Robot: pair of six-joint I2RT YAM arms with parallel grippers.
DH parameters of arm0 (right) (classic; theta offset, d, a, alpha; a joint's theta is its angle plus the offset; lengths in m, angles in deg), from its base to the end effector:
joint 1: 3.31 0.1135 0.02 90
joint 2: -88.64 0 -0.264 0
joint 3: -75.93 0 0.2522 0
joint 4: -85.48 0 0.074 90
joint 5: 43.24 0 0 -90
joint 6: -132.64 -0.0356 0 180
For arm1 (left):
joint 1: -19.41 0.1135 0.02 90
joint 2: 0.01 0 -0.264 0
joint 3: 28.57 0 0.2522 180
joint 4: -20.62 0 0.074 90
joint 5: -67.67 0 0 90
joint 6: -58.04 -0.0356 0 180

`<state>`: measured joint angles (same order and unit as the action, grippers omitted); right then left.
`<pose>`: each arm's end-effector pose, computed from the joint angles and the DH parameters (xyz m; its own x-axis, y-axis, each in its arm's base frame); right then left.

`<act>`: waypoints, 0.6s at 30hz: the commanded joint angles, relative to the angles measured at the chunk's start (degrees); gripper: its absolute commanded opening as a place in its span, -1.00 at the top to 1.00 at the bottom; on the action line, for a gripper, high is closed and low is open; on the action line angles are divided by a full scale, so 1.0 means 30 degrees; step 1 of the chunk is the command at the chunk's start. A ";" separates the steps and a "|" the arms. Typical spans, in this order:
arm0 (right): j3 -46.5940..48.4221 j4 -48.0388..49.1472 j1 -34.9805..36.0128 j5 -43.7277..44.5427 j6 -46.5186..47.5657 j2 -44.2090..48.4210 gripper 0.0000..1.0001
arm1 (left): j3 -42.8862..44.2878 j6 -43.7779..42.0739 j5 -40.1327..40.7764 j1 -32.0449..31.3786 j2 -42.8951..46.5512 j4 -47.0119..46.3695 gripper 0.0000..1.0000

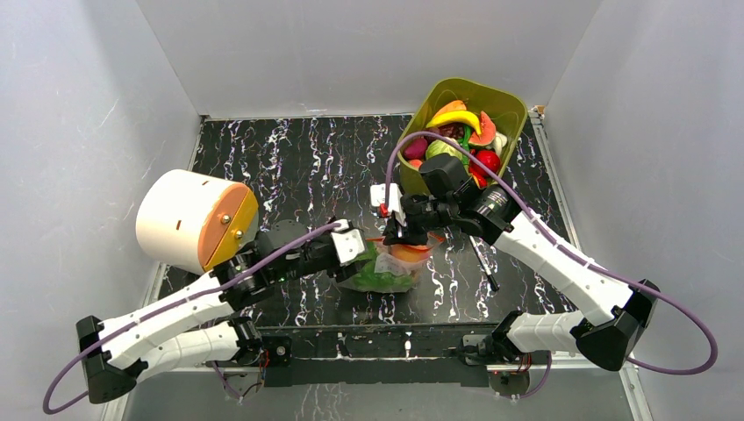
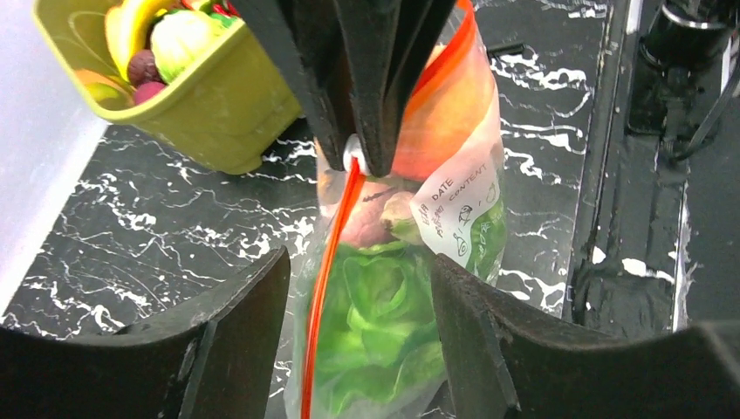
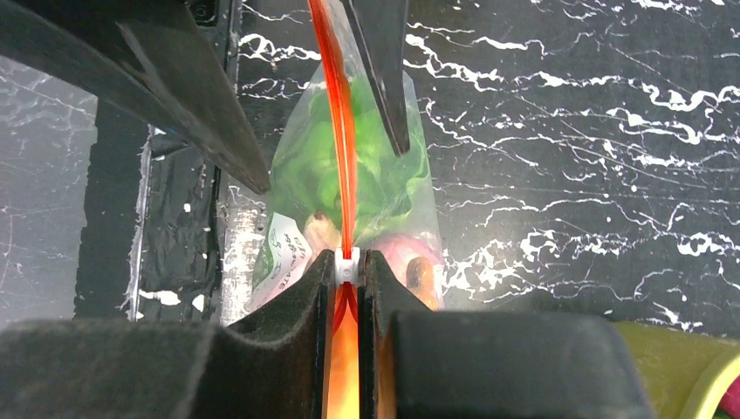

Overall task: Place the food in the zip-top bag and seal the zipper
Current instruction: Zip the zipper food storage bag at the center of the board.

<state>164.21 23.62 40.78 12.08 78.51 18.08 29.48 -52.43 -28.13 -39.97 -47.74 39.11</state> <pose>0.1629 0.1860 0.3673 0.1018 -0.5723 -0.8137 -0.9944 -0.0355 -0.0994 0.0982 -0.1730 0.3385 0.2494 0.2617 -0.9324 0.8751 0.3513 0.3327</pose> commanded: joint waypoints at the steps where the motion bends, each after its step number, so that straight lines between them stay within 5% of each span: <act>1: 0.0136 0.1996 0.0009 -0.1849 0.0747 0.0547 1.00 | 0.0732 -0.0398 -0.1125 0.0070 -0.0565 0.0009 -0.15; 5: -0.0095 0.2172 0.0016 -0.2192 0.0869 0.0598 1.00 | 0.0719 -0.0399 -0.1254 0.0072 -0.0783 -0.0127 0.05; 12: -0.0346 0.2256 0.0030 -0.1517 0.0408 0.0630 1.00 | 0.0530 -0.0294 -0.0268 0.0057 -0.0279 -0.0116 1.00; 18: -0.0304 0.1852 -0.0009 0.0096 -0.0457 0.0637 1.00 | -0.0025 -0.0225 0.1376 0.0052 0.0656 0.0381 1.00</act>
<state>162.92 26.92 41.07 8.74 78.82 18.10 29.51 -53.15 -27.70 -39.95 -49.22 39.64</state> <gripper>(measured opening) 0.091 0.011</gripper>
